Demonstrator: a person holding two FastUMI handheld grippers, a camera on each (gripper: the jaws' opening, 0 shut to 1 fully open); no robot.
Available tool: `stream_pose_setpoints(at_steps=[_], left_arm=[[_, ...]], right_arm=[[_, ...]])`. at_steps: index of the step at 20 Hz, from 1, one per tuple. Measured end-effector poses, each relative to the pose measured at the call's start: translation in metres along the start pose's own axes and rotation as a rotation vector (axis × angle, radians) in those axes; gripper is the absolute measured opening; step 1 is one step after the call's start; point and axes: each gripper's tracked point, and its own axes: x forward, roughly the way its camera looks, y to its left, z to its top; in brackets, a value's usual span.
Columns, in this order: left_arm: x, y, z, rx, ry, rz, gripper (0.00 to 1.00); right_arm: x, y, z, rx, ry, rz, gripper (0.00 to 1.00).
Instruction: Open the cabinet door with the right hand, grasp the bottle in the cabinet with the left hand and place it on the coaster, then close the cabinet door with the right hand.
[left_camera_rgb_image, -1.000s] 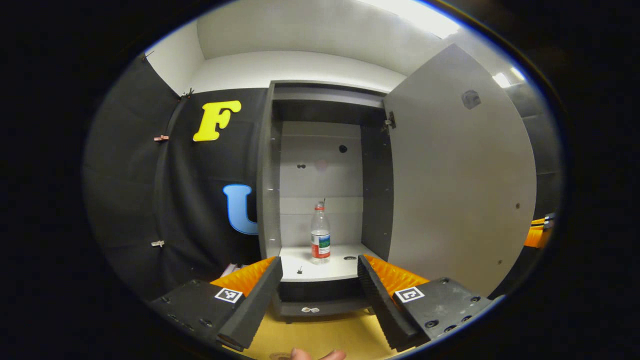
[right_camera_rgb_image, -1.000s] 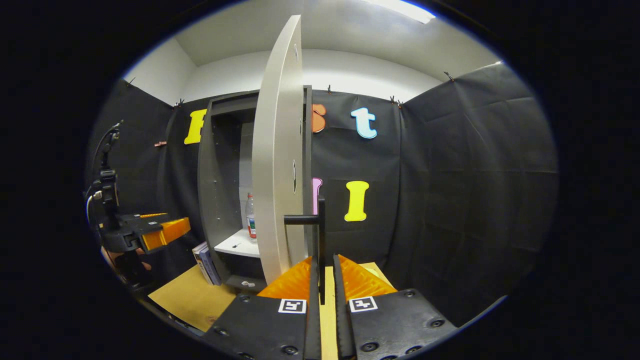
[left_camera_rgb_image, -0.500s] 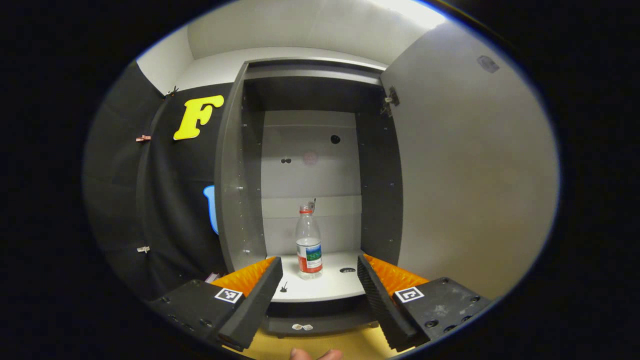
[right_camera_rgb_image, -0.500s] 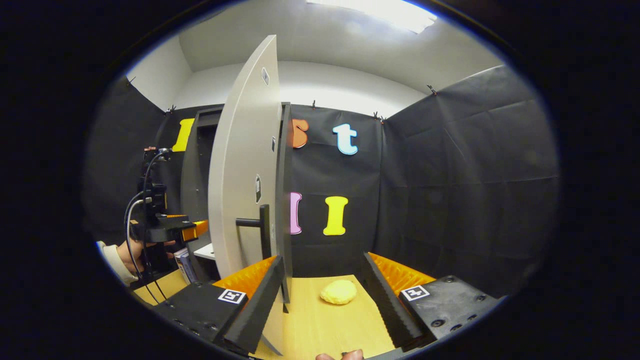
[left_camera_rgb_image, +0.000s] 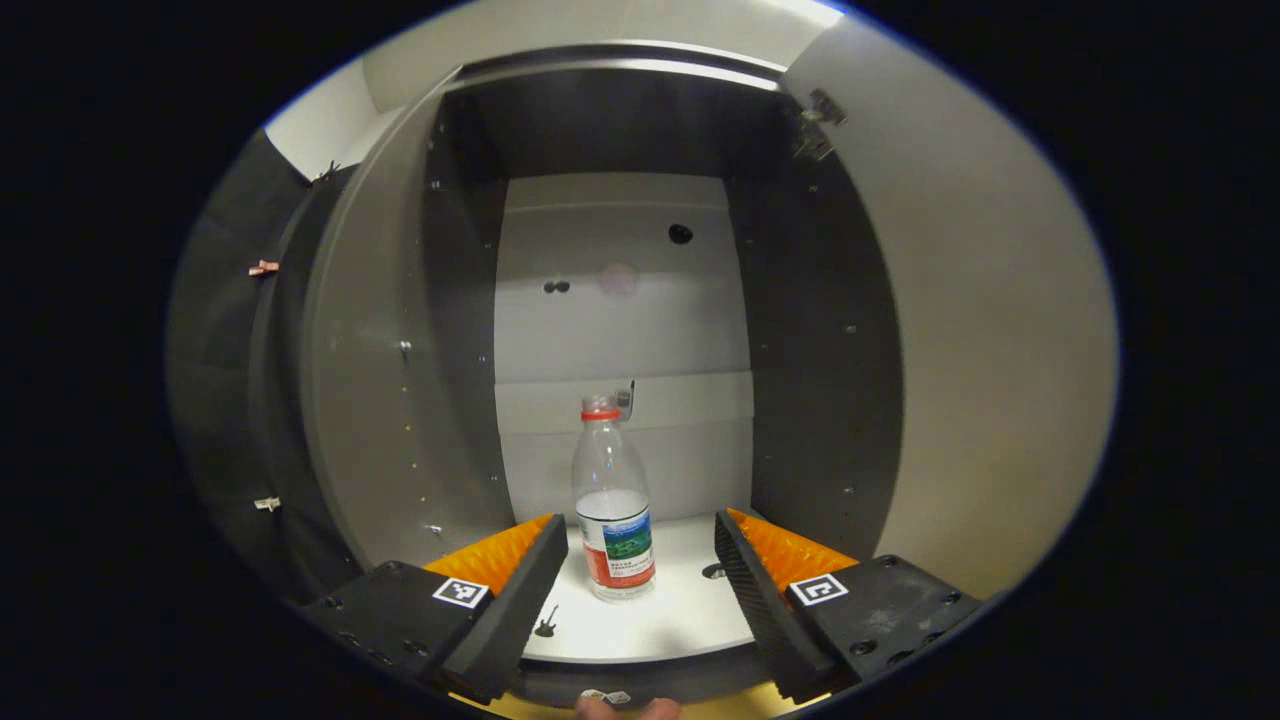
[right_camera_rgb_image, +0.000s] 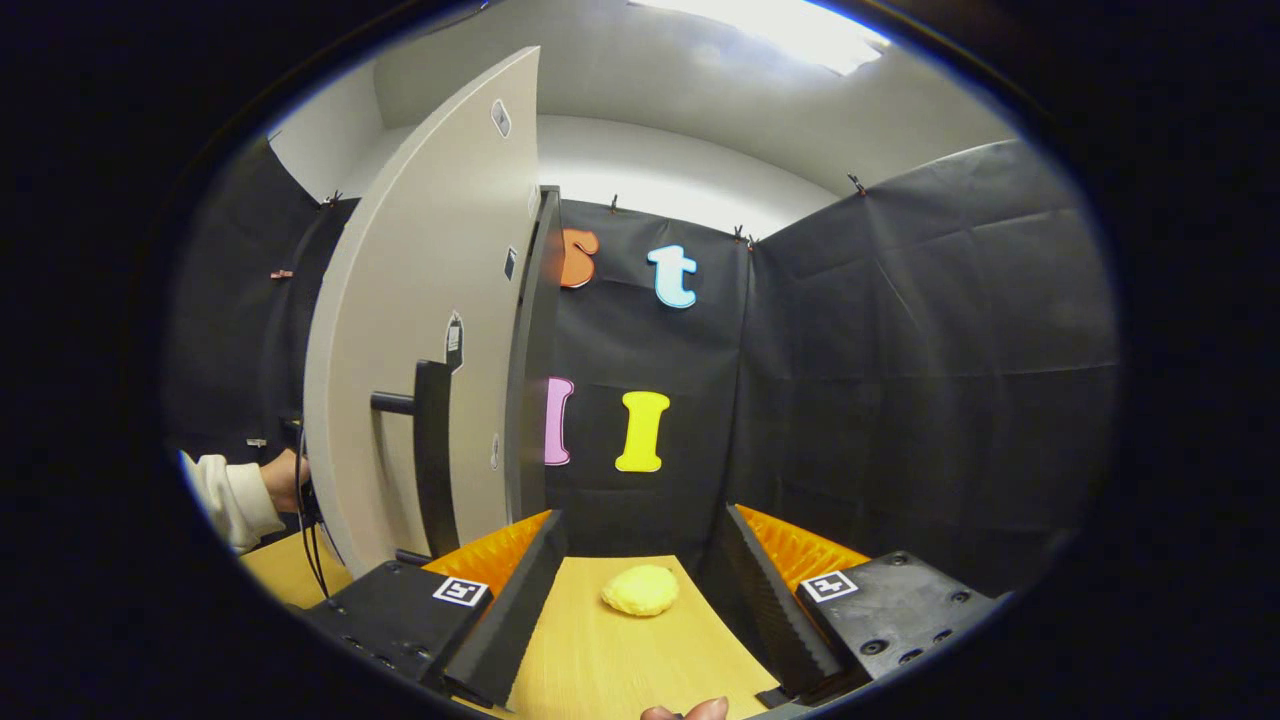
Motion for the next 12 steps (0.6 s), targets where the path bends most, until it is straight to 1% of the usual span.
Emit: stream_pose_setpoints(at_steps=[2, 5, 8, 11, 12], left_arm=[[0.022, 0.005, -0.004, -0.006, 0.001, 0.025, 0.94], [0.051, 0.01, -0.02, 0.033, 0.019, 0.059, 0.93], [0.074, 0.008, -0.027, 0.031, 0.025, 0.061, 0.94], [0.09, 0.011, -0.033, 0.021, 0.046, 0.083, 0.94], [0.095, 0.009, -0.033, 0.013, 0.048, 0.079, 0.94]], right_arm=[[0.008, -0.003, -0.002, -0.004, -0.002, 0.001, 0.97], [0.018, -0.007, -0.009, -0.01, 0.011, 0.003, 0.97], [0.025, -0.011, -0.013, -0.002, 0.025, 0.002, 0.97], [0.029, -0.017, -0.009, -0.01, 0.013, -0.013, 0.98], [0.029, -0.018, -0.008, -0.013, 0.003, -0.019, 0.98]])
